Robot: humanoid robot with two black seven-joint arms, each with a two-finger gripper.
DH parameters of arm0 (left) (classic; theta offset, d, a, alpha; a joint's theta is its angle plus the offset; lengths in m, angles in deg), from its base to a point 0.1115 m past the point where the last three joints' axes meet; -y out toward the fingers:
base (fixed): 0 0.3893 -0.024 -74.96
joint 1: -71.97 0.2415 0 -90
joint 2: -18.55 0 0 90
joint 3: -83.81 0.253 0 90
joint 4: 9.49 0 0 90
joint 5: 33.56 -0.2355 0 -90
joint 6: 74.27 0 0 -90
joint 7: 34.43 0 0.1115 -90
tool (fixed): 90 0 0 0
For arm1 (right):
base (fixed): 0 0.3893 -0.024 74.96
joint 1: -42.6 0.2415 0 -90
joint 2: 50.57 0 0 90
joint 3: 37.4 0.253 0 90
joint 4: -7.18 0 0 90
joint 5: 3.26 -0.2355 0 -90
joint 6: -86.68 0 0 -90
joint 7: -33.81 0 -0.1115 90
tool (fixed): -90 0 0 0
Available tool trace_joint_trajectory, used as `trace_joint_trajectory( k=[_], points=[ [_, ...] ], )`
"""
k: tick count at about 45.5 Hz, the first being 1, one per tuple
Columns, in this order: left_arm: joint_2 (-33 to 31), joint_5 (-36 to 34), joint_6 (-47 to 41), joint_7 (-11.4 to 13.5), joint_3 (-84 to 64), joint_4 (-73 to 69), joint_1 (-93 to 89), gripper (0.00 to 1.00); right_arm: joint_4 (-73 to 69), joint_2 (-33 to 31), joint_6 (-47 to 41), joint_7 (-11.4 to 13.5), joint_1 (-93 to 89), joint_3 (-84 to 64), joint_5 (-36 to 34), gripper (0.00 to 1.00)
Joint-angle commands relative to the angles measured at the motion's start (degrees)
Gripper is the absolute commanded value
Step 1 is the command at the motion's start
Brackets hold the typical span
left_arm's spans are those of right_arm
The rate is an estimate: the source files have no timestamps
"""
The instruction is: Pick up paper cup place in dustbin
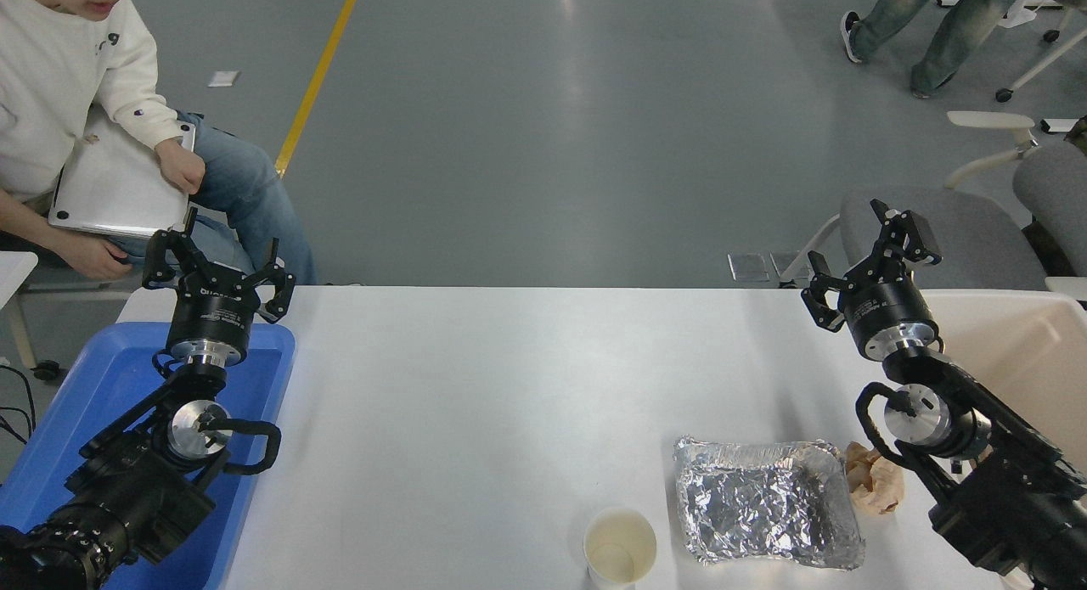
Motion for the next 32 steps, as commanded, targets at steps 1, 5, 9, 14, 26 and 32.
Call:
trace_joint_trajectory(
  k=[1,5,9,14,26,32],
  points=[
    [0.0,0.0,0.0,0.1,0.0,0.0,0.0,0.99,0.0,-0.2,0.1,-0.1,-0.1,0.3,0.0,1.00],
    [0.0,0.0,0.0,0.0,0.0,0.0,0.0,0.99,0.0,-0.1,0.1,-0.2,-0.1,0.2,0.0,1.00],
    [0.0,0.0,0.0,0.1,0.0,0.0,0.0,0.99,0.0,-0.1,0.1,-0.2,-0.1,0.3,0.0,1.00],
    [0.0,0.0,0.0,0.1,0.0,0.0,0.0,0.99,-0.1,-0.1,0.1,-0.3,0.0,0.2,0.0,1.00],
    [0.0,0.0,0.0,0.1,0.0,0.0,0.0,0.99,0.0,-0.1,-0.1,-0.1,0.0,-0.1,-0.5,1.00],
    [0.0,0.0,0.0,0.0,0.0,0.0,0.0,0.99,0.0,0.0,-0.1,-0.1,0.2,-0.2,-2.6,1.00]
  ],
)
